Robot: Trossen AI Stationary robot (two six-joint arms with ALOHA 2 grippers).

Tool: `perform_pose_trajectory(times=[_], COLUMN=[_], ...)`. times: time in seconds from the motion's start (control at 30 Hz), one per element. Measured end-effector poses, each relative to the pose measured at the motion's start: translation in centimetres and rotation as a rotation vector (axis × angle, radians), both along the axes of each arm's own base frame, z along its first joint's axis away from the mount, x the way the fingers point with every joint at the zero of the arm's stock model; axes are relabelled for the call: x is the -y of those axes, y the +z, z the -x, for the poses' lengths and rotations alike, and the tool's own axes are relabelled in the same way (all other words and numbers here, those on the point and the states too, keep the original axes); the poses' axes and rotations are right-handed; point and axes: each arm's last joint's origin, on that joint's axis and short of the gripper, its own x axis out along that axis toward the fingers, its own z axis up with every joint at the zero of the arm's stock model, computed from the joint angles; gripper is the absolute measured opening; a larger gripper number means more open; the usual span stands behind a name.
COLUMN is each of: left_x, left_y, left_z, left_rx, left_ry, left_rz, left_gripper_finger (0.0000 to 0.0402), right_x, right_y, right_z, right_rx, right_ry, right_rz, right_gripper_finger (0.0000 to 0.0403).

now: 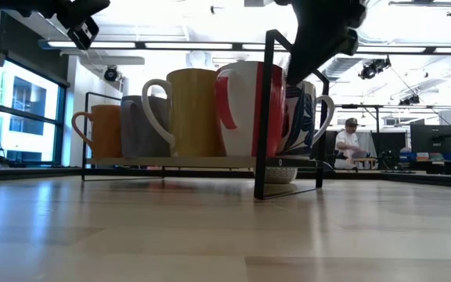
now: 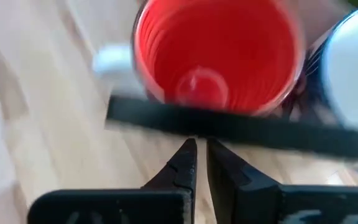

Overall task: Place coffee mugs
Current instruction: Adjust the red mug on the shelf, then adjust the blue patterned mug on the shelf

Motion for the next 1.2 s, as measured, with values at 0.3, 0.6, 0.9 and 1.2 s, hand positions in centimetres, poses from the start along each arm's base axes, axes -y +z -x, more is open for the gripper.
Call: perform_pose_trajectory(times=[0.3,0.6,0.9,1.2], left_x=[0.0,0.0,0.0,0.0], left_y=[0.0,0.0,0.0,0.0], left_z=[0.0,0.0,0.0,0.0], left_rx=[-0.001,-0.001,0.0,-0.001], left_ry=[0.0,0.0,0.0,0.0], left_rz=[0.0,0.0,0.0,0.0], left_gripper_finger=[0.012,0.012,0.012,0.012], right_x=[0.7,2.1,3.5,4.3], right_y=[-0.6,-0.6,-0.6,-0.5], right_z=[1.6,2.0,1.5,1.1], right_rx=[-0.153,-0.199,-0.182,-0.175], right_ry=[-0.089,-0.185,-0.221,-0.221], right_rz=[0.044,0.089,0.135,0.137], right_gripper_finger=[0.0016,0.0016,0.0016,0.0016])
